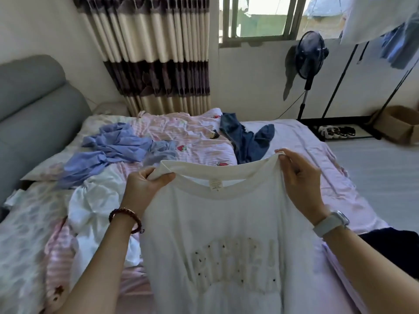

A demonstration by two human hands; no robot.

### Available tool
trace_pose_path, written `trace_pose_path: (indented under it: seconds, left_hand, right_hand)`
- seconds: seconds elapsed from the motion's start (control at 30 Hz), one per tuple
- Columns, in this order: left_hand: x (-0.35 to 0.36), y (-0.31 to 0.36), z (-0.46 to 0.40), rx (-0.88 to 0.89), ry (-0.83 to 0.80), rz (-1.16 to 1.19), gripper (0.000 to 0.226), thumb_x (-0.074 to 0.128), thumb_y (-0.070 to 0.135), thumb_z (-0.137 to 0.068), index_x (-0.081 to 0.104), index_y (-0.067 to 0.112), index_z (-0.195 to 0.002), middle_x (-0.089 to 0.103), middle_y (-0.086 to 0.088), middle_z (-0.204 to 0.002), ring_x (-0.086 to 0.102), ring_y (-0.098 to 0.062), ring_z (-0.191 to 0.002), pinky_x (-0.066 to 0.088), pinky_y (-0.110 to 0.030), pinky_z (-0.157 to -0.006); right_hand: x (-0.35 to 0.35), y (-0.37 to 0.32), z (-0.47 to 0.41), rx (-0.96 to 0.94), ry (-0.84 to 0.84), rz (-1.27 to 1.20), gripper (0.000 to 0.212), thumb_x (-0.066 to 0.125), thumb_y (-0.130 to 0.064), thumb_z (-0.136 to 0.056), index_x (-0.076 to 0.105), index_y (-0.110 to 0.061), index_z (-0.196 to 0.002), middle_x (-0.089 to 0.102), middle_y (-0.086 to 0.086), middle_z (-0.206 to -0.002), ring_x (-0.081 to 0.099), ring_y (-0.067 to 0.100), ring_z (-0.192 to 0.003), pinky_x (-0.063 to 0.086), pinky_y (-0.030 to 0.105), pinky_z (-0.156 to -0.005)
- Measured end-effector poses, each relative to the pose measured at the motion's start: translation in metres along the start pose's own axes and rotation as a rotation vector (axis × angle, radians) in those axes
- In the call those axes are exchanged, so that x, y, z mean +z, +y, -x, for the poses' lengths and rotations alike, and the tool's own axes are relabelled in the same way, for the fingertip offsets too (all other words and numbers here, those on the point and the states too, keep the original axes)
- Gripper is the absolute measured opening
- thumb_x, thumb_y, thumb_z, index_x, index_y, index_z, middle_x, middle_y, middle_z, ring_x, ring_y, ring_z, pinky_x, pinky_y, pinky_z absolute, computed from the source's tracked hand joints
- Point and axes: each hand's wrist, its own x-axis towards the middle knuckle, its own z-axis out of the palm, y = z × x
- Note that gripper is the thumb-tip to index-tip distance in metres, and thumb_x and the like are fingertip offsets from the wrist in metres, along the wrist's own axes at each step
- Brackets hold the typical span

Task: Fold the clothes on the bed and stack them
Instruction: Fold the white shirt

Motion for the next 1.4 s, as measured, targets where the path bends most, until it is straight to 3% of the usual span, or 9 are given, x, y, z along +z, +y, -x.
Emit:
trace_pose_path:
  seconds: [0.1, 0.23, 0.3, 0.43, 0.8, 1.07, 1.17, 1.27, 1.4]
  left_hand:
    - [0.005, -0.046, -0.052, -0.055, -0.008, -0.046, 0.021, 0.078, 0.013, -0.074, 0.062, 0.005, -0.063, 0.051, 0.001, -0.058, 0.039, -0.009, -0.055, 0.036, -0.024, -0.054]
    - [0.023, -0.109, -0.156, -0.067, 0.077, -0.218, 0.031, 0.076, 0.023, -0.076, 0.053, 0.009, -0.06, 0.047, 0.005, -0.055, 0.039, -0.02, -0.061, 0.029, -0.029, -0.057]
    - [0.038, -0.144, -0.208, -0.067, 0.099, -0.417, 0.019, 0.069, 0.027, -0.082, 0.064, 0.01, -0.089, 0.064, -0.005, -0.086, 0.053, -0.029, -0.085, 0.037, -0.03, -0.07]
    - [0.071, -0.241, -0.234, -0.225, 0.022, -0.647, 0.056, 0.058, 0.029, -0.087, 0.041, 0.013, -0.137, 0.039, -0.019, -0.137, 0.037, -0.034, -0.126, 0.034, -0.042, -0.103]
    - [0.129, -0.374, -0.006, -0.245, -0.229, -0.709, 0.048, 0.048, 0.029, -0.075, 0.053, 0.013, -0.119, 0.055, -0.023, -0.121, 0.053, -0.041, -0.11, 0.043, -0.054, -0.09]
    - [0.158, -0.375, 0.063, -0.257, -0.417, -0.808, 0.049, 0.039, 0.032, -0.075, 0.055, 0.015, -0.119, 0.054, -0.016, -0.127, 0.039, -0.03, -0.123, 0.04, -0.057, -0.094]
    - [0.182, -0.368, 0.053, -0.2, -0.456, -0.798, 0.049, 0.04, 0.033, -0.077, 0.055, 0.014, -0.119, 0.052, -0.016, -0.13, 0.047, -0.035, -0.121, 0.041, -0.057, -0.093]
    - [0.212, -0.358, 0.04, -0.089, -0.474, -0.773, 0.046, 0.04, 0.031, -0.078, 0.049, 0.016, -0.12, 0.052, -0.014, -0.13, 0.042, -0.029, -0.123, 0.041, -0.055, -0.093]
    - [0.254, -0.339, 0.005, 0.018, -0.488, -0.777, 0.045, 0.042, 0.03, -0.079, 0.048, 0.017, -0.121, 0.052, -0.015, -0.13, 0.048, -0.035, -0.121, 0.039, -0.055, -0.096]
  right_hand:
    - [0.056, 0.042, -0.014, 0.079, -0.072, 0.134, 0.03, 0.047, -0.03, -0.093, 0.069, -0.013, -0.106, 0.07, 0.005, -0.1, 0.064, 0.02, -0.088, 0.051, 0.032, -0.077]
    - [0.155, 0.102, -0.057, 0.184, -0.137, 0.334, 0.027, 0.046, -0.028, -0.097, 0.066, -0.019, -0.113, 0.067, 0.005, -0.104, 0.061, 0.026, -0.092, 0.044, 0.03, -0.071]
    - [0.205, 0.137, -0.075, 0.272, -0.254, 0.406, 0.032, 0.044, -0.025, -0.098, 0.057, -0.024, -0.126, 0.061, 0.006, -0.114, 0.056, 0.027, -0.103, 0.044, 0.034, -0.079]
    - [0.267, 0.201, -0.041, 0.443, -0.533, 0.411, 0.051, 0.046, -0.012, -0.093, 0.035, -0.014, -0.143, 0.044, 0.014, -0.136, 0.042, 0.033, -0.122, 0.036, 0.046, -0.1]
    - [0.187, 0.227, 0.235, 0.97, -0.514, 0.454, 0.038, 0.048, 0.002, -0.088, 0.049, 0.007, -0.125, 0.052, 0.024, -0.124, 0.05, 0.04, -0.114, 0.037, 0.046, -0.101]
    - [0.12, 0.254, 0.285, 1.181, -0.633, 0.555, 0.058, 0.052, -0.014, -0.091, 0.028, 0.003, -0.142, 0.036, 0.023, -0.142, 0.033, 0.036, -0.131, 0.023, 0.039, -0.107]
    - [0.114, 0.275, 0.274, 1.267, -0.711, 0.473, 0.042, 0.05, -0.017, -0.094, 0.041, -0.004, -0.133, 0.053, 0.009, -0.114, 0.048, 0.026, -0.11, 0.034, 0.032, -0.087]
    - [0.109, 0.291, 0.263, 1.193, -0.699, 0.432, 0.02, 0.045, -0.012, -0.095, 0.048, -0.008, -0.076, 0.046, 0.0, -0.067, 0.047, 0.027, -0.075, 0.021, 0.033, -0.058]
    - [0.084, 0.309, 0.222, 1.134, -0.463, 0.379, 0.023, 0.043, -0.009, -0.095, 0.045, -0.008, -0.072, 0.043, 0.001, -0.064, 0.041, 0.023, -0.07, 0.024, 0.031, -0.056]
